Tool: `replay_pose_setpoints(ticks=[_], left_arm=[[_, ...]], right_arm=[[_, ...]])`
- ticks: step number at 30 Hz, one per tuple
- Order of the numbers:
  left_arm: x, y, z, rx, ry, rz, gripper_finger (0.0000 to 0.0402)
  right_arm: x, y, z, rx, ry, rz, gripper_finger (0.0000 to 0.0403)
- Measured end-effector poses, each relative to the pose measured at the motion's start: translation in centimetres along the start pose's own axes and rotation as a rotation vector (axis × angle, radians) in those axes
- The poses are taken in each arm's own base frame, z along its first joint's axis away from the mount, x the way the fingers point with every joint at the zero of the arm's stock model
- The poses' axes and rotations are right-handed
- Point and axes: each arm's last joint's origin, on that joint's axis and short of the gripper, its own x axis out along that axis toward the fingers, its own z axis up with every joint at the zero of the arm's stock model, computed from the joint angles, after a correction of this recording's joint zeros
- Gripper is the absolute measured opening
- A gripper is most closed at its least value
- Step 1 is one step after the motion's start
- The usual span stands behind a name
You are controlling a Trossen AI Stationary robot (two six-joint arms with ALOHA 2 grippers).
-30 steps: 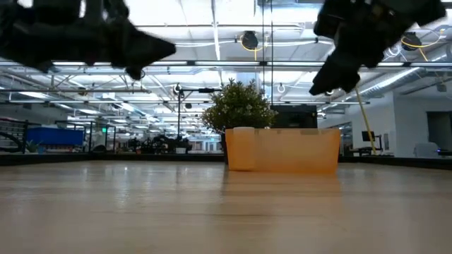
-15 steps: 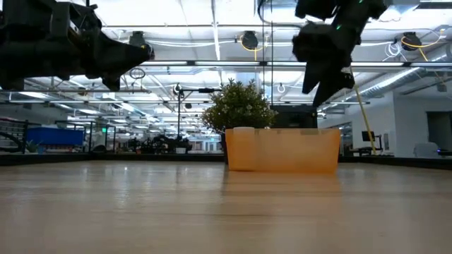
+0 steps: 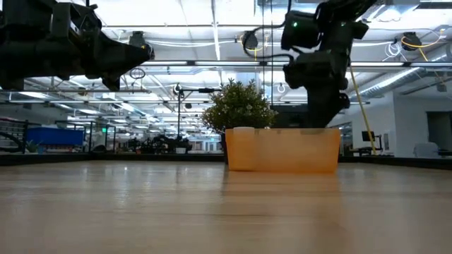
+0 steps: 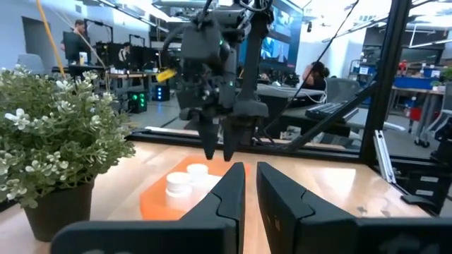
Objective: Pick and place pill bottles into a basket
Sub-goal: Put the white pill bottle into the orange bin
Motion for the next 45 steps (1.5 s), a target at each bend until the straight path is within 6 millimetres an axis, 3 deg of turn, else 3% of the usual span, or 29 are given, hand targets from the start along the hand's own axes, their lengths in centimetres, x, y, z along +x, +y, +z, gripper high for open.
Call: replay_pose_setpoints(ticks=[5, 12, 27, 45], left_arm=[[0.0, 0.0, 0.0, 0.001, 0.001, 0.0, 0.0042], [0.0, 0.0, 0.0, 0.002, 0.001, 0.0, 0.0042], [0.0, 0.0, 0.0, -0.001, 0.001, 0.0, 0.0042], [0.0, 0.0, 0.0, -0.001, 0.001, 0.0, 0.0042]], right_arm=[[1.2, 0.3, 0.6, 0.014, 0.134, -0.047, 0.0193], [2.0, 0.9, 2.2, 0.014, 0.129, -0.056, 0.0215], [3.9, 0.1, 2.1, 0.033, 0.208, -0.152, 0.0229], [3.9, 0.4, 2.0, -0.21, 0.225, -0.123, 0.022]])
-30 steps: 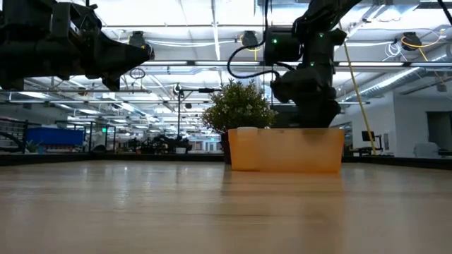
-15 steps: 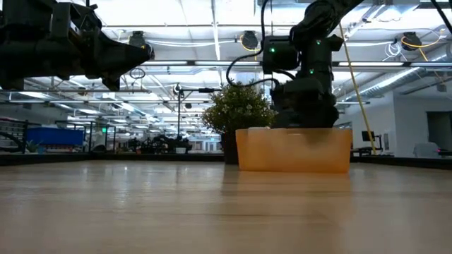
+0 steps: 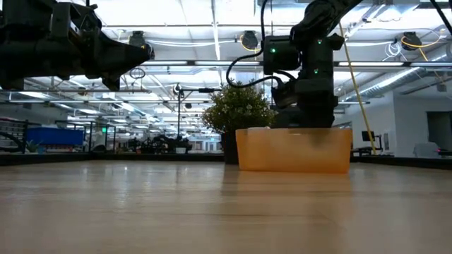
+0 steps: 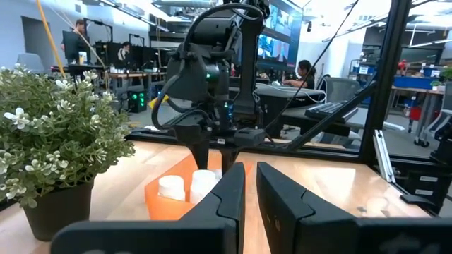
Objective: Pick and place pill bottles into a basket
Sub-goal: Put the white pill bottle into the orange bin
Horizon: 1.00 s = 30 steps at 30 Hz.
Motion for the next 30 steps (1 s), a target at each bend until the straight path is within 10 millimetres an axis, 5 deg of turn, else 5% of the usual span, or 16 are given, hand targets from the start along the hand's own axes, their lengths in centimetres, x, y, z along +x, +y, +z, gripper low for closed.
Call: replay_pose_setpoints(ticks=[12, 18, 30], left_arm=[[0.0, 0.0, 0.0, 0.0, -0.001, 0.0, 0.0042], [0.0, 0.0, 0.0, 0.0, 0.0, 0.0, 0.0042], [0.0, 0.0, 0.0, 0.0, 0.0, 0.0, 0.0042]], right_arm=[[3.0, 0.7, 0.7, -0.084, 0.056, -0.014, 0.0217], [2.4, 1.0, 0.8, -0.125, 0.0, -0.077, 0.0163], [1.1, 1.1, 0.6, -0.155, -0.064, -0.131, 0.0162]])
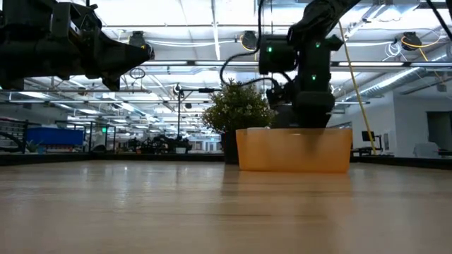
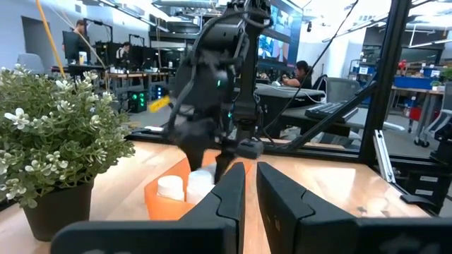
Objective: Pick and place pill bottles into a basket
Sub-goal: Put the white pill bottle into the orange bin
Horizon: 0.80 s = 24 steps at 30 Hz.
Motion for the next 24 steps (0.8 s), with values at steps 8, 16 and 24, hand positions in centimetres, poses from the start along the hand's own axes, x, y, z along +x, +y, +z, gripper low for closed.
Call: replay_pose_setpoints(ticks=[8, 16, 24], left_arm=[[0.0, 0.0, 0.0, 0.0, 0.0, 0.0, 0.0042], [0.0, 0.0, 0.1, -0.001, -0.006, 0.0, 0.0042], [0.0, 0.1, 0.2, -0.265, -0.024, 0.03, 0.0042]], right_arm=[[-4.0, 0.5, -0.4, 0.001, -0.181, -0.056, 0.0162], [-7.6, 3.9, -1.1, -0.083, -0.417, -0.091, 0.0161], [-7.9, 8.8, -1.0, -0.186, -0.715, -0.007, 0.0161]])
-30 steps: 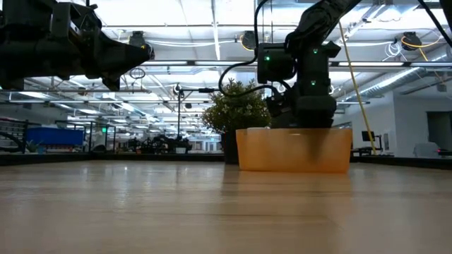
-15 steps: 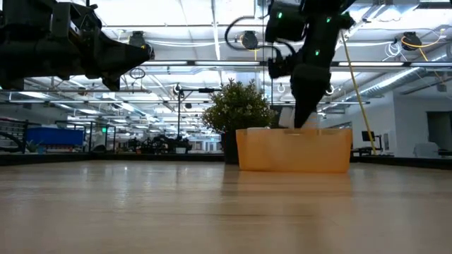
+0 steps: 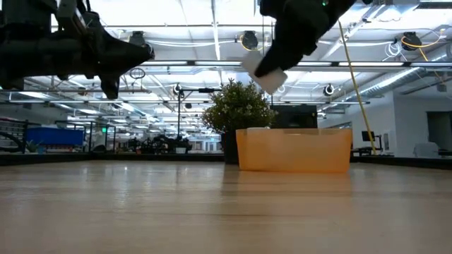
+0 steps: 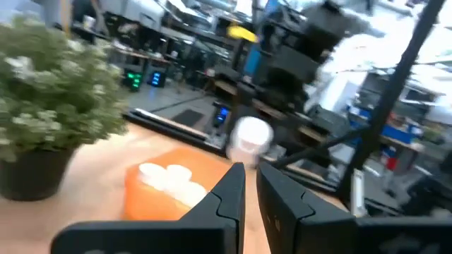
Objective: Pick and place pill bottles into a basket
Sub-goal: Put the white pill bottle into the orange bin
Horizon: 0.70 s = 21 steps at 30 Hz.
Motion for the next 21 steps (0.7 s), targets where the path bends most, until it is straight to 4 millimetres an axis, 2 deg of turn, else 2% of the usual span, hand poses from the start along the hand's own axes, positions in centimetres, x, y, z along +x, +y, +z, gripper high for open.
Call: replay_pose_setpoints(ticks=[4, 9, 16, 21], left_arm=[[0.0, 0.2, 0.1, 0.002, -0.017, 0.048, 0.0042], [0.9, -0.2, 0.4, -0.07, -0.019, 0.026, 0.0042], [7.0, -4.5, 1.3, 0.084, 0.139, -0.107, 0.005], [10.9, -6.2, 0.9, 0.079, 0.356, -0.04, 0.0105]], right_arm=[[0.4, 1.4, -0.2, -0.001, -0.147, 0.049, 0.0161], [0.8, 1.9, -1.0, 0.01, -0.213, 0.071, 0.0161], [1.1, 2.4, -2.0, 0.014, -0.265, 0.086, 0.0161], [1.0, 2.8, -2.4, 0.007, -0.242, 0.05, 0.0161]])
